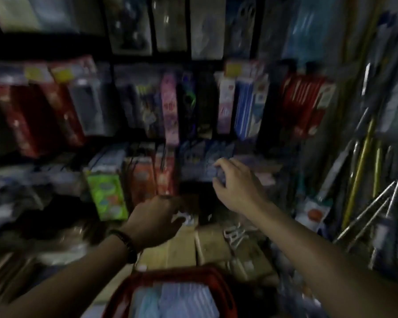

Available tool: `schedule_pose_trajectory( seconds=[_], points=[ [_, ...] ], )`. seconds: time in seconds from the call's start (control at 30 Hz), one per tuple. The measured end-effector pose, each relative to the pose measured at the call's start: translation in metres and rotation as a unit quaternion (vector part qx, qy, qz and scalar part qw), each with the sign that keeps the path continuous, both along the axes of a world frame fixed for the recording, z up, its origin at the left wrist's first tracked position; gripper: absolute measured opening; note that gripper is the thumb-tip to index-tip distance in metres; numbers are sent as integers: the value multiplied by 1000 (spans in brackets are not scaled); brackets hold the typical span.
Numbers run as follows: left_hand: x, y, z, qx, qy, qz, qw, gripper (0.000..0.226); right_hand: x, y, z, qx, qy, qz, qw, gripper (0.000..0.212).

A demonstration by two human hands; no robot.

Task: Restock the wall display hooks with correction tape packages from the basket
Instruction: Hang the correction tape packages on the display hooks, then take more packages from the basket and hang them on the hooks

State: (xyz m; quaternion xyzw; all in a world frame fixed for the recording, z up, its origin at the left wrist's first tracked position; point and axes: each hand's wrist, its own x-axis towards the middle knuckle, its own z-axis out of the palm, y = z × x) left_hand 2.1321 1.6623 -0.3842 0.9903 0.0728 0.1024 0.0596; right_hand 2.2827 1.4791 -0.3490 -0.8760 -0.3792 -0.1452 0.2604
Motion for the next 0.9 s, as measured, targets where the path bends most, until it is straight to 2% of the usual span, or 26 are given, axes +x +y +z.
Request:
schedule_pose_trajectory(
  seconds=[0.17,0.23,0.33,0.47,0.63,0.8,0.9],
  points=[
    [-60,12,-113,-38,130,46,990,24,-55,19,-156,-113,137,57,983,29],
    [-82,14,-155,-60,161,65,983,21,-71,18,-211,-181,190,61,963,30],
    [-104,18,-212,-78,202,81,973,26,-89,15,-285,-231,247,56,939,32],
    [-113,20,-273,-153,287,106,940,33,-102,13,-366,-325,329,60,885,51],
    [-118,24,-326,-214,339,146,905,43,-105,16,-430,-386,361,50,847,55],
    [-105,27,-352,-230,377,159,883,48,-119,27,-468,-351,357,32,865,59],
    [-97,23,-361,-222,389,156,880,43,-126,33,-480,-362,356,18,861,69]
  ],
)
